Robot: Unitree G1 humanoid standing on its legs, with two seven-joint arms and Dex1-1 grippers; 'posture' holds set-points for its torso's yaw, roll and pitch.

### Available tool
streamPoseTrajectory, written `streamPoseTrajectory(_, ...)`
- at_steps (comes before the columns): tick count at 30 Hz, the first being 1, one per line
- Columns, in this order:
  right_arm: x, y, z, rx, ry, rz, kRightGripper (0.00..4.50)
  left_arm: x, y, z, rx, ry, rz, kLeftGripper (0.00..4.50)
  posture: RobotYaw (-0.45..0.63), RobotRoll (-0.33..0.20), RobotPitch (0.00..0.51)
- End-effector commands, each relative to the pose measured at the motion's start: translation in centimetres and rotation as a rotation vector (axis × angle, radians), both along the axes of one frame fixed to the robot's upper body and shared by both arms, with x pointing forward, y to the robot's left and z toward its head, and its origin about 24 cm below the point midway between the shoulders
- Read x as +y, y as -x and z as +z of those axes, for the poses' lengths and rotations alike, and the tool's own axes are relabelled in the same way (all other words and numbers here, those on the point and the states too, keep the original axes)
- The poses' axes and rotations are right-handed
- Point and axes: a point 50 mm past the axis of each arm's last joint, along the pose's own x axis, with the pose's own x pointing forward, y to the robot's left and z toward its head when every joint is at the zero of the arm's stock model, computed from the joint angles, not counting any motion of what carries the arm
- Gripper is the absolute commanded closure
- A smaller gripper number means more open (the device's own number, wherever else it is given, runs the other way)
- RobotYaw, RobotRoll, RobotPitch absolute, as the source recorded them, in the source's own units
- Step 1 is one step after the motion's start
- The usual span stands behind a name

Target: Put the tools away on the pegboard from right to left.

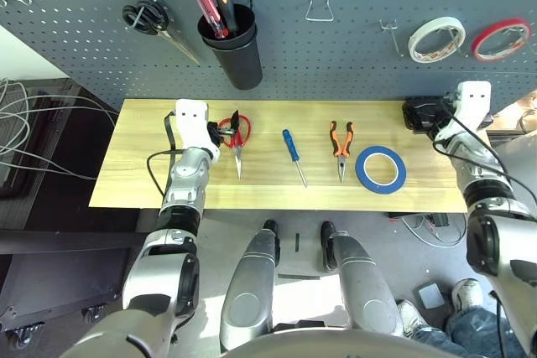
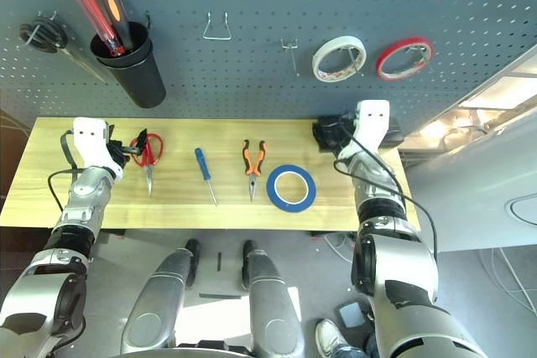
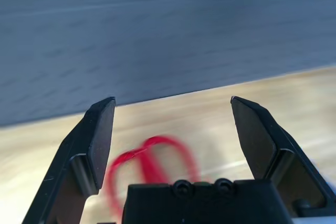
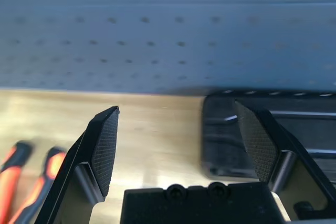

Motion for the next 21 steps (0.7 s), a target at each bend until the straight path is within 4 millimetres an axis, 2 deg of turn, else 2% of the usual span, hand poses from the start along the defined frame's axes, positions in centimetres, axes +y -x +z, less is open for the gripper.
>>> streamPoseTrajectory(1, 0.8, 1.2, -2.3, 0.177, 0.003, 0.087, 0.00, -2.0, 0.8, -0.2, 0.032, -0.061, -0.201, 0.02, 0.02, 0.000, 0.350)
streamPoseTrajectory(5, 1.6, 2.4, -3.7, 0.326, 0.038, 0.111, 0.00, -3.7, 1.7, -0.3, 0.047, -0.140, -0.380, 0.02, 0.03, 0.000, 0.350)
streamPoseTrajectory(12, 2.4, 3.8, -4.7, 0.460, 0.056, 0.078, 0.00, -5.6, 2.7, -0.9, 0.046, -0.198, -0.515, 0.02, 0.04, 0.000, 0.356)
streamPoseTrajectory(21, 2.8, 5.5, -5.9, 0.584, 0.128, 0.089, 0.00, -9.2, 4.4, -2.0, 0.024, -0.299, -0.730, 0.02, 0.03, 0.000, 0.409)
